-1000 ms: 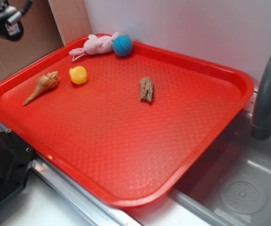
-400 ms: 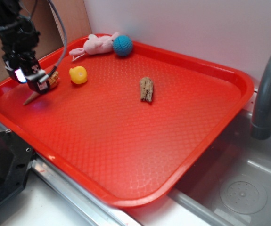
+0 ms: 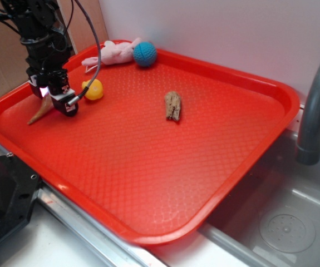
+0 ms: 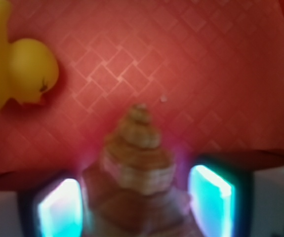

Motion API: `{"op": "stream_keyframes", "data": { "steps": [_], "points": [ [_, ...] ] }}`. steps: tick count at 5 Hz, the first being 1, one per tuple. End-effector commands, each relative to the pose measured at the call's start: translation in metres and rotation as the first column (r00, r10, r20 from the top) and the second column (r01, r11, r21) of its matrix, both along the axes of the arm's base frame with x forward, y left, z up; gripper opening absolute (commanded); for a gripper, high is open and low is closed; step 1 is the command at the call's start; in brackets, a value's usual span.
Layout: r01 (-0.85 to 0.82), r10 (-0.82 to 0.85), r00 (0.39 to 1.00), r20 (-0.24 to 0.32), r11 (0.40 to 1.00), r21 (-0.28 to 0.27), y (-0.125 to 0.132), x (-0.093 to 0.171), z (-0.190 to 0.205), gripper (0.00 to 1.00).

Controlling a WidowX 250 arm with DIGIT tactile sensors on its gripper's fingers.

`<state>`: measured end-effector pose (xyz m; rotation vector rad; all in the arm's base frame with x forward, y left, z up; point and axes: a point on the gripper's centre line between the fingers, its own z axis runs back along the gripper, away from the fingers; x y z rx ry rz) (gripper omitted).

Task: Grab the shell.

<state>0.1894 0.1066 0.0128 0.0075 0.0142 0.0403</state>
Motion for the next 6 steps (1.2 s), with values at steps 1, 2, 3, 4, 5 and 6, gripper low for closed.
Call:
{"op": "stream_keyframes", "data": {
  "steps": [1, 2, 3, 4, 5, 6],
  "points": [
    [0.023, -0.023, 1.000, 0.004, 0.999, -0.024, -0.010, -0.006, 0.017, 0.00],
    [0.086, -0.081, 0.989, 0.122, 0.996, -0.039, -0.047, -0.007, 0.067, 0.00],
    [0.101, -0.088, 0.987, 0.135, 0.991, -0.092, -0.090, 0.017, 0.118, 0.00],
    [0.074, -0.070, 0.993, 0.090, 0.996, -0.047, -0.123, 0.038, 0.165, 0.00],
    [0.101, -0.097, 0.994, 0.049, 0.992, -0.075, -0.150, 0.044, 0.212, 0.00],
    [0.092, -0.090, 0.996, 0.028, 0.992, -0.085, -0.153, 0.039, 0.212, 0.00]
  ]
}}
